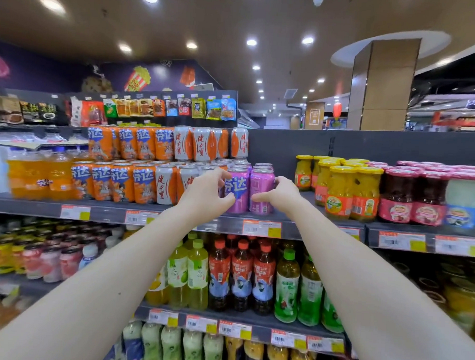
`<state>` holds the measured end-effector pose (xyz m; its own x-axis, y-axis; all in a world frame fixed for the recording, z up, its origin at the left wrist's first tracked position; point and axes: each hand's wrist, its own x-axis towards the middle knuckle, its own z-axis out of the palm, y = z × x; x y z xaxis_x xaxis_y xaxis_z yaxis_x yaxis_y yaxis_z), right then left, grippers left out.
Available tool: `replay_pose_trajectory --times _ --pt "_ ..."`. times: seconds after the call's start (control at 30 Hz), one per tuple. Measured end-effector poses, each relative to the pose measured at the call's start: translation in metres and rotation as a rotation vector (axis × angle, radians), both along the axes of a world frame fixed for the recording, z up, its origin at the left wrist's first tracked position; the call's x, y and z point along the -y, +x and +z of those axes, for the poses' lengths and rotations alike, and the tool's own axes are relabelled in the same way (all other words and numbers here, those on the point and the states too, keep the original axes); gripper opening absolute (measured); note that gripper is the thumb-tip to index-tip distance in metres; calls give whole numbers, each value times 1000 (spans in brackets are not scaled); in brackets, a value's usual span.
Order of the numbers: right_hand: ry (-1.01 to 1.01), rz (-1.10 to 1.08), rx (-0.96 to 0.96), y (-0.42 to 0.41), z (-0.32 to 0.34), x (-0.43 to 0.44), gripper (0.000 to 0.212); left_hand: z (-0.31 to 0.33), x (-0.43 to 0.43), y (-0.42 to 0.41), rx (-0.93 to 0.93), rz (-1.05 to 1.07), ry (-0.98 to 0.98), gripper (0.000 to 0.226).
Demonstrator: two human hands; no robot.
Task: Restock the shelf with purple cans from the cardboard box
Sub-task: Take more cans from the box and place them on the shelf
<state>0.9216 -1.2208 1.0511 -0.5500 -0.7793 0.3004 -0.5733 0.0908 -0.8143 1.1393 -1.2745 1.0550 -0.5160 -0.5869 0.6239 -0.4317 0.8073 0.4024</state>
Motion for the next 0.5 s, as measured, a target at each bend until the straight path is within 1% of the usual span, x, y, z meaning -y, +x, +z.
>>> replay_pose_trajectory --times 0.1,0.17,0.2,0.3,0.33,0.4,0.5 --pt "43 -26 5 4 2 -4 73 2 -13 7 23 18 -19 45" --pt "24 -60 18 8 4 -11 81 1 -22 12 35 23 -33 46" --pt "4 -76 24 10 4 -16 81 0 -28 14 43 25 -43 47" --pt "-2 -109 -13 18 3 -36 59 -3 -45 24 80 34 -72 52" --pt "9 -121 -42 22 3 -45 55 -3 -52 27 105 43 -82 54" --pt "41 -133 -119 33 2 -65 55 -3 -66 35 167 65 -100 58" --pt "97 -144 -229 55 -4 -103 61 -8 -90 48 253 84 -115 60"
